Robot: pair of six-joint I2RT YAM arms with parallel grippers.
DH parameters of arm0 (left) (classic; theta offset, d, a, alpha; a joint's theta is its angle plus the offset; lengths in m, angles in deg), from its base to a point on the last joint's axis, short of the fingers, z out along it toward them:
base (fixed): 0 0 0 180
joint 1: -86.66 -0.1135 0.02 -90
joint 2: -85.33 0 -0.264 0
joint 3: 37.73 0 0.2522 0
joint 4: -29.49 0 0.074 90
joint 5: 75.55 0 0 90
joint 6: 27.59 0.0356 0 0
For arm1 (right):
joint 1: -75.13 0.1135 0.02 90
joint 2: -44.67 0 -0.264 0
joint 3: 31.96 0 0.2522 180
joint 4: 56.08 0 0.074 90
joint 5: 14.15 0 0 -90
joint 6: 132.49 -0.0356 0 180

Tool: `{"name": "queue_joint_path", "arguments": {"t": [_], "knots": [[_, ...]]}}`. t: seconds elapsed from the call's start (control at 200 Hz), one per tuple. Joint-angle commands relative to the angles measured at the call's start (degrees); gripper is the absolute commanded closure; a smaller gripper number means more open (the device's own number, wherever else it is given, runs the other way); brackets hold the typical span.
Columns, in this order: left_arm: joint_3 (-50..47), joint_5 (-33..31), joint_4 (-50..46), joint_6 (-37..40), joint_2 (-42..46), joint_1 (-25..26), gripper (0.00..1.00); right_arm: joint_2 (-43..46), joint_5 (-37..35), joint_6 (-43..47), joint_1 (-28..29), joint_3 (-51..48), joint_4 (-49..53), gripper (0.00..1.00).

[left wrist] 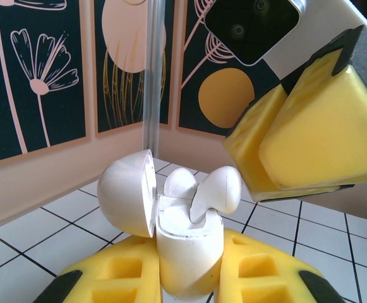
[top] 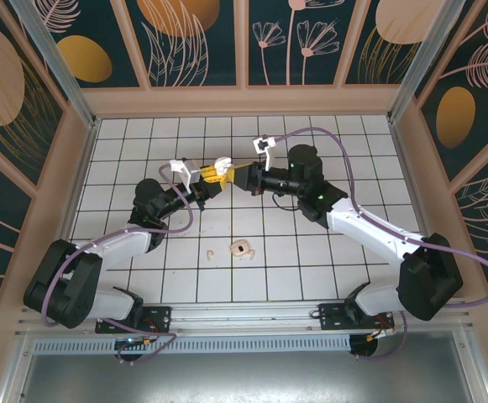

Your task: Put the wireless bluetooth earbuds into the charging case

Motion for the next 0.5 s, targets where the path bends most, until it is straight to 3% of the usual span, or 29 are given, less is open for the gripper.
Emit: {"name": "queue_joint_path", "arguments": {"t": [0.0,0.495], "knots": [[0.92,0.6,1.07,1.03,1.48,0.19,0.86,-0.59,0.66,-0.1,0.66,-0.03,-2.58,0.82],[0.7,0.41,0.65,1.05,1.91,0.17,0.86,-1.91,0.3,0.03,1.39,0.7,-3.04,0.83]]}}
